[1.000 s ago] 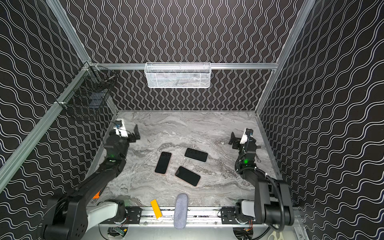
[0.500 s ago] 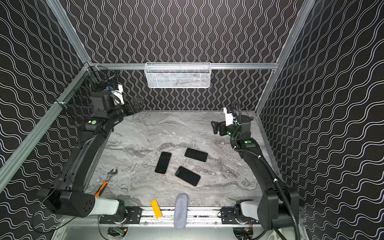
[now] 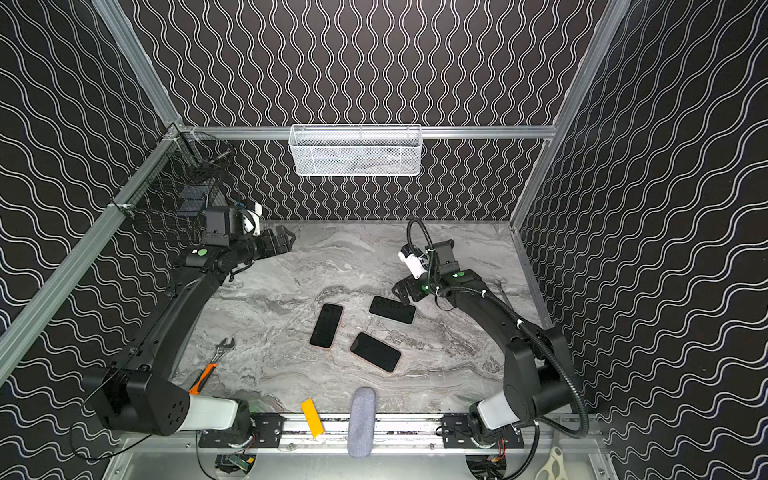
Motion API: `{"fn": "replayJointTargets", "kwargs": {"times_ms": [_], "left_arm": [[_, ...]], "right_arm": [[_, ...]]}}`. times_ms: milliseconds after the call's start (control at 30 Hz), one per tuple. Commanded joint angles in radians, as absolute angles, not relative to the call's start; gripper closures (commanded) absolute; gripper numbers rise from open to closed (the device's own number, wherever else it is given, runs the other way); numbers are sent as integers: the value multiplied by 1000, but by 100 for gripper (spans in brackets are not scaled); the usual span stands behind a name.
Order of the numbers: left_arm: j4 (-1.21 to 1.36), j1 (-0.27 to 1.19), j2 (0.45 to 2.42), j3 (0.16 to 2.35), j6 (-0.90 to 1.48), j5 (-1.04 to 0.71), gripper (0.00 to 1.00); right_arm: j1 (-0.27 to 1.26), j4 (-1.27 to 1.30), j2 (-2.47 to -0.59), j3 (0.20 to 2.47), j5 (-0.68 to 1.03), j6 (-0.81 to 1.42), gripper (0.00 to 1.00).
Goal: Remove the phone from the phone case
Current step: 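Lower the right gripper onto the mint-cased phone and grasp its end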
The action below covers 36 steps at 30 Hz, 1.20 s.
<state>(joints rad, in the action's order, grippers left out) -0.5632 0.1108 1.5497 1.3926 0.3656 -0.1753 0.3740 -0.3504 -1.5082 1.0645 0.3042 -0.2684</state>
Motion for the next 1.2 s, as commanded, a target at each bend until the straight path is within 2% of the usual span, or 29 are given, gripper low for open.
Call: {"fn": "replayJointTargets", "kwargs": {"times_ms": [0,567,1167], "left_arm": [[-545,108,1555,1391,354,-179,1],[-545,80,1569,1394,371,-239,1],[-537,-6,1605,1384,444,-337,1]], "right_arm": [[402,-397,-1524,1053,294,-326,2],[500,-511,-1816,1213,82,-396,7],[520,-505,-1861,1166,49,-401,7]]}}
